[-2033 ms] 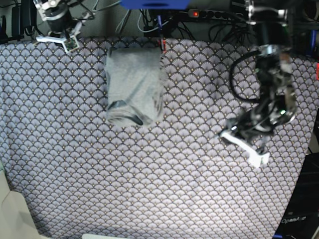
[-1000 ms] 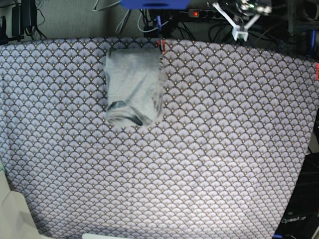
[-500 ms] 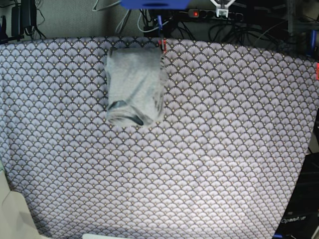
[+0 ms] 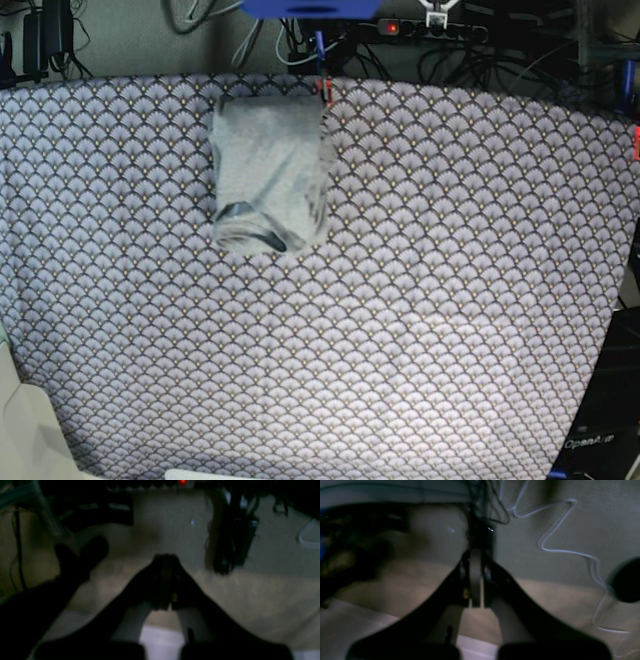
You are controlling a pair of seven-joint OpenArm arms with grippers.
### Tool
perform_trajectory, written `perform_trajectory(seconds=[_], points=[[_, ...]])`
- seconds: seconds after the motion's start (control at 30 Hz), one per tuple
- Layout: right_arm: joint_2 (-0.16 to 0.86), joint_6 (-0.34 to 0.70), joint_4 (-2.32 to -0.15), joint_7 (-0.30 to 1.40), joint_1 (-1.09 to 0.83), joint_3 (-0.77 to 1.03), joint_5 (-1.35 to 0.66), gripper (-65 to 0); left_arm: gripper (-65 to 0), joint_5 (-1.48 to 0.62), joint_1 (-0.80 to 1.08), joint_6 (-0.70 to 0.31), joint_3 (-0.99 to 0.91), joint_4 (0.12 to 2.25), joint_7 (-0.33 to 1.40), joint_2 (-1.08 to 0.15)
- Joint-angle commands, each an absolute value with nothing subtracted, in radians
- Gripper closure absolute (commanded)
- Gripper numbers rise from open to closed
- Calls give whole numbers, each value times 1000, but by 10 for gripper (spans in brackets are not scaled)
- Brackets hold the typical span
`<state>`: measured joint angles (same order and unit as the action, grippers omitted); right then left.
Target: Fold the T-shirt properly
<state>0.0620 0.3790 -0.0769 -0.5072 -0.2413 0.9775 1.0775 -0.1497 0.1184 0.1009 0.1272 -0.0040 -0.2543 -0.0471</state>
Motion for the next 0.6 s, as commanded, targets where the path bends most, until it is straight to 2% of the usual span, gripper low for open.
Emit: perform_trajectory(seconds=[0.0, 0.1, 0.2, 0.43, 0.57], points=[[85, 315, -33, -501, -226, 980, 1092, 0, 0, -154, 104, 102, 125, 0, -260, -48], [87, 139, 0, -450, -153, 980, 1130, 0, 0, -156, 67, 102, 122, 0, -231, -47], [61, 39, 0, -392, -107, 980, 1138, 0, 0, -151, 28, 102, 125, 0, -203, -41], [22, -67, -59, -380, -91, 981, 1133, 0, 0, -156, -35, 105, 122, 0, -200, -24], [22, -70, -59, -380, -91, 981, 1135, 0, 0, -156, -47, 105, 122, 0, -200, -27]])
